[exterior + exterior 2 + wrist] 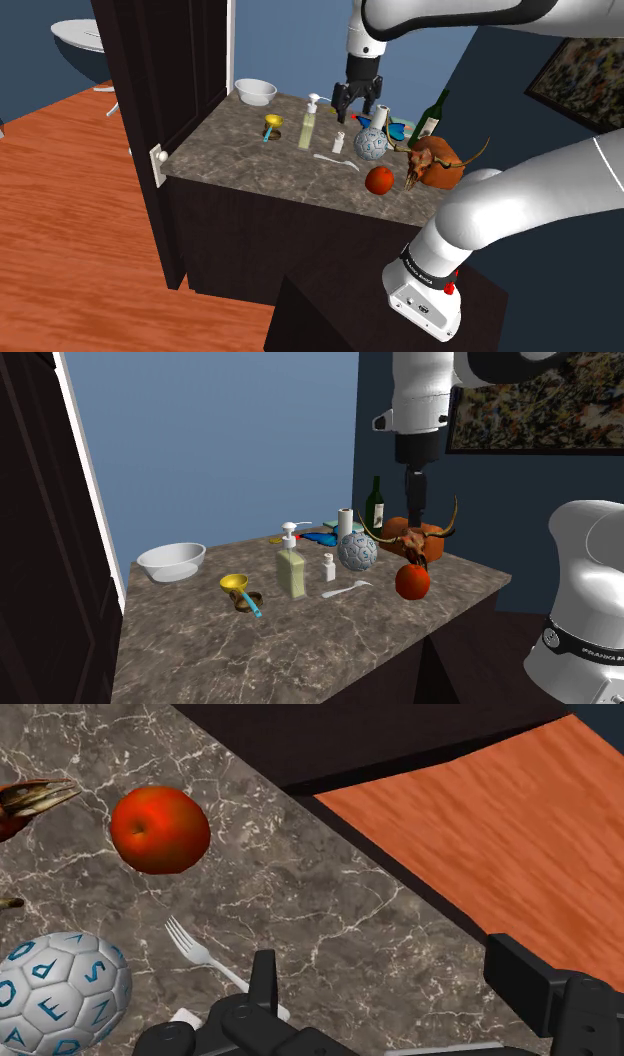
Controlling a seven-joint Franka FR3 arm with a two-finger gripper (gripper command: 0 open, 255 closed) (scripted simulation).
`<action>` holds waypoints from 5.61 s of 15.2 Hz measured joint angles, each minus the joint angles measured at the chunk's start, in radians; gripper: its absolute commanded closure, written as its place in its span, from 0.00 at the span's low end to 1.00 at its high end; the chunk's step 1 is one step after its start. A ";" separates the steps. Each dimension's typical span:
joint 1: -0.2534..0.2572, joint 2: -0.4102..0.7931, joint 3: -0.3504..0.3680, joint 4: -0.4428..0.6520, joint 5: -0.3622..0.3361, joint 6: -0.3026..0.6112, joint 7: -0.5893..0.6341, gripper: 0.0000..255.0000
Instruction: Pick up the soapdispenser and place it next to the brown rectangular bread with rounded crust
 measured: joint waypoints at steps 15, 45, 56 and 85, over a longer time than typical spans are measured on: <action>-0.100 0.509 -0.026 0.211 -0.101 0.368 0.205 0.00; -0.149 0.972 -0.090 0.540 -0.161 0.564 0.341 1.00; -0.151 0.943 -0.087 0.552 -0.154 0.522 0.329 1.00; -0.149 0.810 -0.077 0.756 -0.114 0.192 0.249 1.00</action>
